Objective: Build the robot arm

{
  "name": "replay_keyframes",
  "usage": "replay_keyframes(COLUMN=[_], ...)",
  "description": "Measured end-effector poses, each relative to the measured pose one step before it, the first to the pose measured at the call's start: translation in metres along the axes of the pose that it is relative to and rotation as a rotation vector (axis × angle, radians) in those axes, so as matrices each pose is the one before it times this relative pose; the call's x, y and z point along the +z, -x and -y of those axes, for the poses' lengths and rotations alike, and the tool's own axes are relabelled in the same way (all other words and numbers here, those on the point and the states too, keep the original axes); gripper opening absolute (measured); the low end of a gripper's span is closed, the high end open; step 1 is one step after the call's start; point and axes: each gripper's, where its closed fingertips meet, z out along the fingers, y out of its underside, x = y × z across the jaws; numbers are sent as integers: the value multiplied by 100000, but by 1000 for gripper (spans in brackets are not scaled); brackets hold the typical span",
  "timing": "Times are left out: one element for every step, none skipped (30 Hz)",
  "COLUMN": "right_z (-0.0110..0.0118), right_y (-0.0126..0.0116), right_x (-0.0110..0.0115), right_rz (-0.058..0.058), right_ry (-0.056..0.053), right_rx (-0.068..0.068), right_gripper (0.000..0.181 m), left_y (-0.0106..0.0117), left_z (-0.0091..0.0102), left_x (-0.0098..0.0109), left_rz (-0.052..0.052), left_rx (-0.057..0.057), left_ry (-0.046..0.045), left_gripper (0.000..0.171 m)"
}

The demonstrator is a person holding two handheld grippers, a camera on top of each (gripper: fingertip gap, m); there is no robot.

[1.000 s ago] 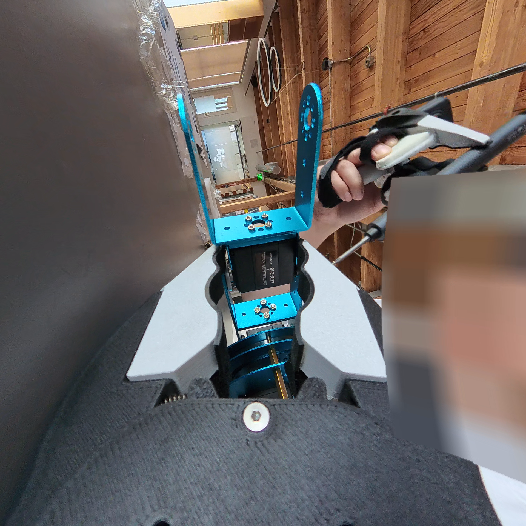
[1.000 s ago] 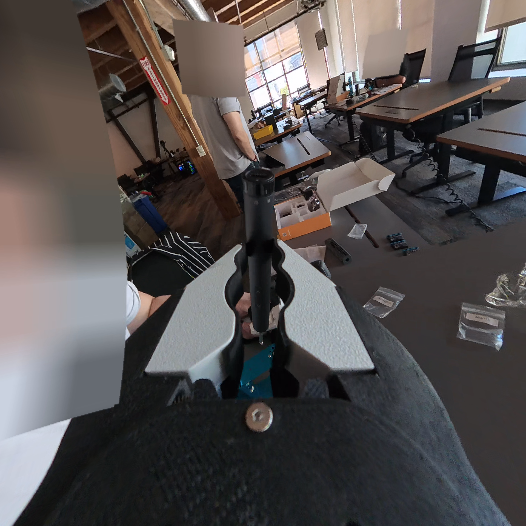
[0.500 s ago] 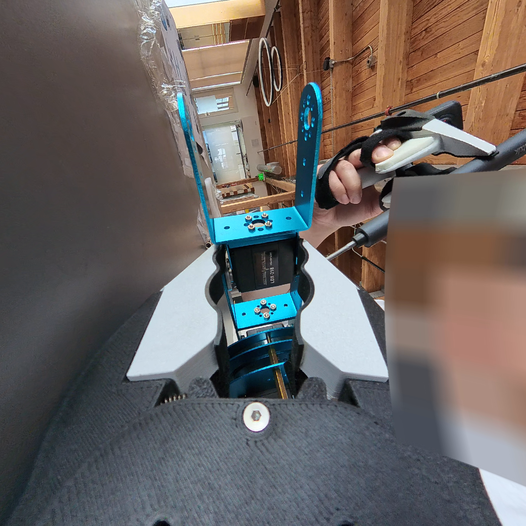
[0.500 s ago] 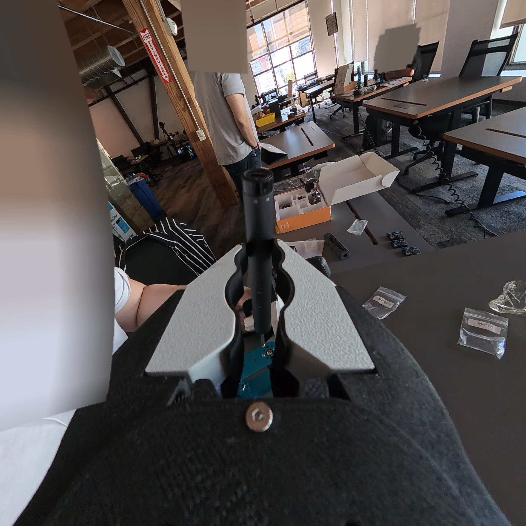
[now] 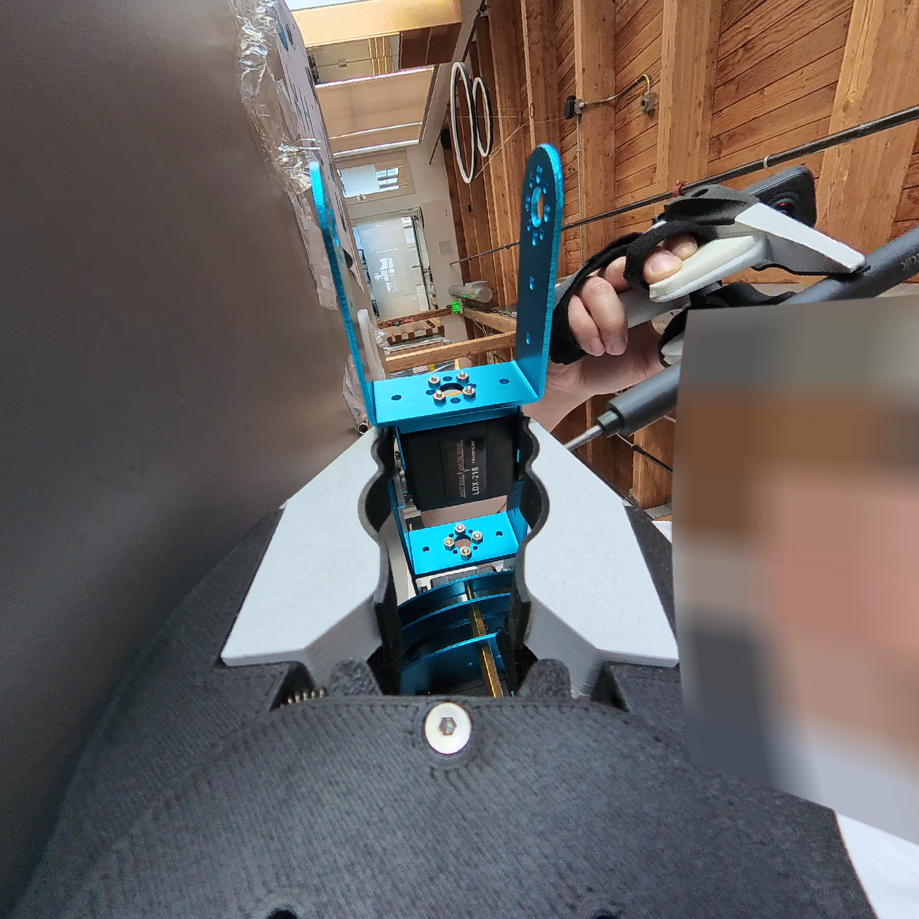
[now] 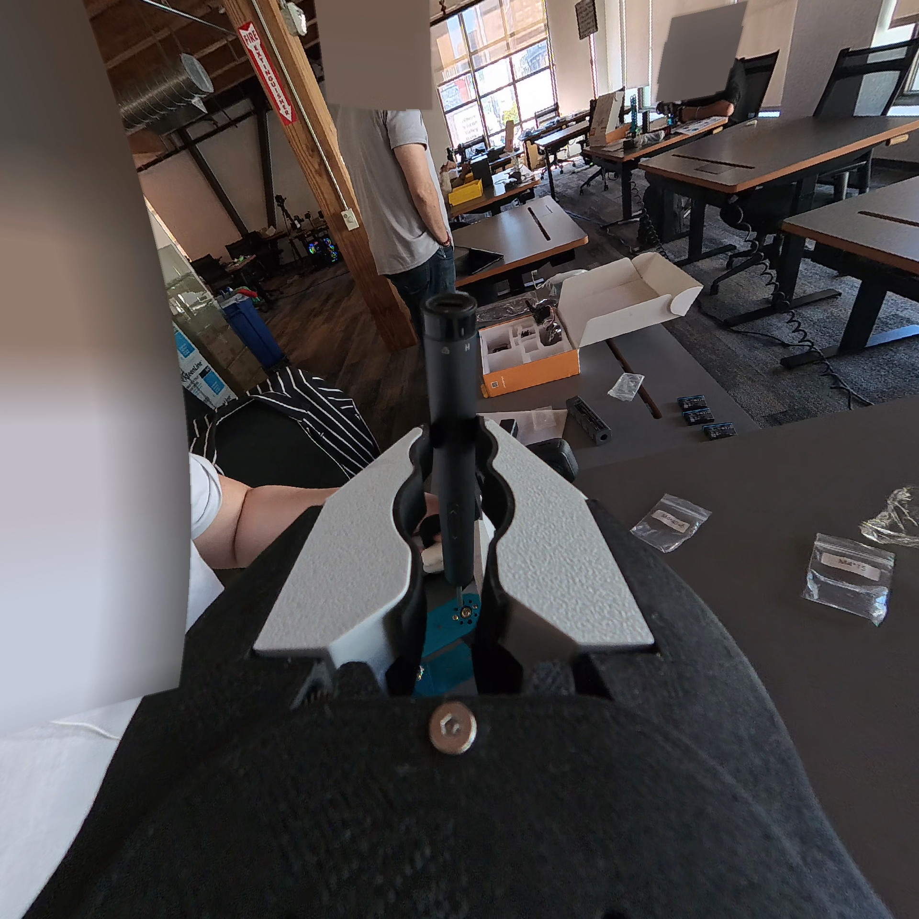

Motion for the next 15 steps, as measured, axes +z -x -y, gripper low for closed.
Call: replay_keyframes(right_z=[13, -4, -67, -137, -29, 61, 27, 11, 23, 46, 53, 64, 80, 119, 61], right_y=[99, 92, 45, 45, 102, 65, 63, 73, 16, -15, -40, -114, -112, -60, -16], right_x=[102, 124, 135, 143, 98, 42, 26, 17, 3, -12, -30, -63, -79, -58, -42], right_rz=[256, 311, 154, -29, 86, -350, -290, -13, -64, -100, -226, -558, -622, -157, 309], right_ry=[-180, -209, 224, 569, -19, -427, -90, 211, 147, 29, -39, 67, -279, -564, -312], right_rx=[-139, -6, -269, -591, -737, -825, -970, -773, -183, -73, -136, -130, -226, 72, 488], right_gripper=[16, 16, 16, 16, 16, 16, 16, 16, 16, 16, 16, 16, 16, 16, 16], left_y=[0, -7, -22, -16, 17, 18, 7, -2, -2, -17, -15, -16, -21, -18, -5], left_z=[-2, -8, -9, -3, -1, 5, 8, -1, 2, -10, -7, -20, -11, -8, -1], left_x=[11, 8, 10, 13, -1, -13, -21, -22, -10, -3, 10, 26, 9, 22, 11], left_rz=[66, -10, -14, -11, 89, -56, -44, 15, -6, -11, -6, -39, -20, -9, -5], left_rx=[-8, 42, 109, 159, -46, -142, -133, 68, 25, 93, 67, 80, 137, 116, 28], left_ry=[-6, 39, 66, 83, -66, -112, -153, -118, -44, 31, 40, 69, 80, 87, 52], left_gripper=[50, 50, 50, 50, 50, 50, 50, 50, 50, 50, 50, 50, 50, 50, 50])
